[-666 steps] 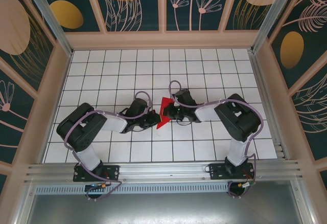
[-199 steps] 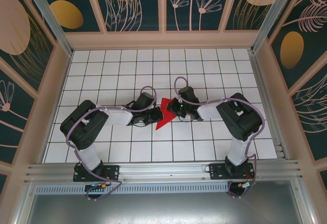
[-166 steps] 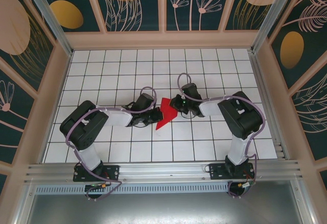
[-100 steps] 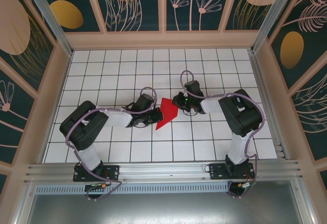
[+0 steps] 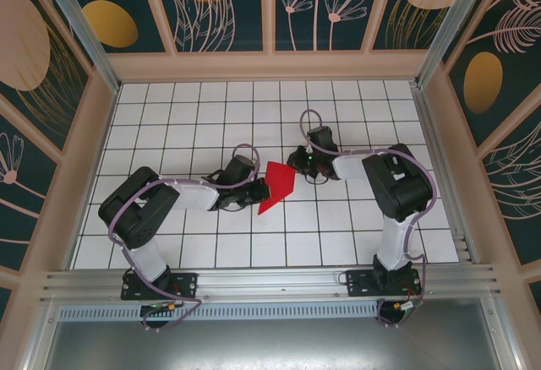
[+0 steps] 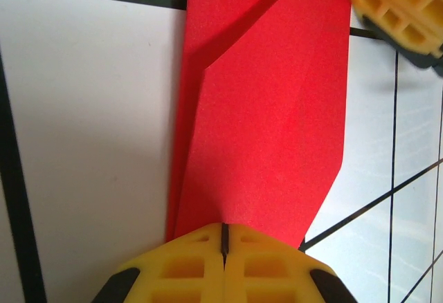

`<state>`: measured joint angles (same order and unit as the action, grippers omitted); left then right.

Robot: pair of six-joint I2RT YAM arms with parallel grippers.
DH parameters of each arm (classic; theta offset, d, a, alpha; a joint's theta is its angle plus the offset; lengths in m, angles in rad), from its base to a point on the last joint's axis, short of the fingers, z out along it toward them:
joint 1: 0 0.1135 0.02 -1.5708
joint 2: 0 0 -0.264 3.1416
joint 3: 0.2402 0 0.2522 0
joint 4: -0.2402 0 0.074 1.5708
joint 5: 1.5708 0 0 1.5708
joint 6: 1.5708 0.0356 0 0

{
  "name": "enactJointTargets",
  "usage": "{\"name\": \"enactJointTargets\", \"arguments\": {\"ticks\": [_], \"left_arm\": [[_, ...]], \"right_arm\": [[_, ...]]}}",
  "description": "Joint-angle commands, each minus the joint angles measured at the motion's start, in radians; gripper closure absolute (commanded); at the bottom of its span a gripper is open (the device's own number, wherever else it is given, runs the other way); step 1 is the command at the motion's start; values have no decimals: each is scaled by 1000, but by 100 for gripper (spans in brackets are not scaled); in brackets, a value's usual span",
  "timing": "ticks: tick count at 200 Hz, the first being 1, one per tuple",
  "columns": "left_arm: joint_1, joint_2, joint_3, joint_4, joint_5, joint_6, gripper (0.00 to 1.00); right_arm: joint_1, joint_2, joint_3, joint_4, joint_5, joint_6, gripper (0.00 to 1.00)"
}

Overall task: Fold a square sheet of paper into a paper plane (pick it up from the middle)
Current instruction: Fourth fold the wing at the center of the table.

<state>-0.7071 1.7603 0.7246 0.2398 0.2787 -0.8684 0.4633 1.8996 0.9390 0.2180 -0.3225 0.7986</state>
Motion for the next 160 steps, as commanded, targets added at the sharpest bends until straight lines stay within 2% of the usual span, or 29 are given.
{"name": "enactJointTargets", "arguments": {"ticks": [1, 17, 40, 84, 121, 160], "left_arm": [[-5, 72, -82, -288, -79, 29, 100], [-5, 70, -80, -287, -78, 29, 100], [-5, 66, -80, -287, -81, 32, 100], [-5, 64, -76, -285, -84, 28, 100], [-5, 63, -73, -286, -84, 25, 100], [-5, 66, -74, -287, -85, 26, 100]], "right_arm": [[-30, -10, 35, -46, 76, -48, 90], [-40, -31, 44, -65, 83, -64, 90], [-41, -70, 50, -64, 25, -99, 90], [46, -167, -54, 38, -36, -60, 90], [143, -149, -122, 116, -59, 0, 91], [156, -72, -169, 179, -60, 31, 92]]}}
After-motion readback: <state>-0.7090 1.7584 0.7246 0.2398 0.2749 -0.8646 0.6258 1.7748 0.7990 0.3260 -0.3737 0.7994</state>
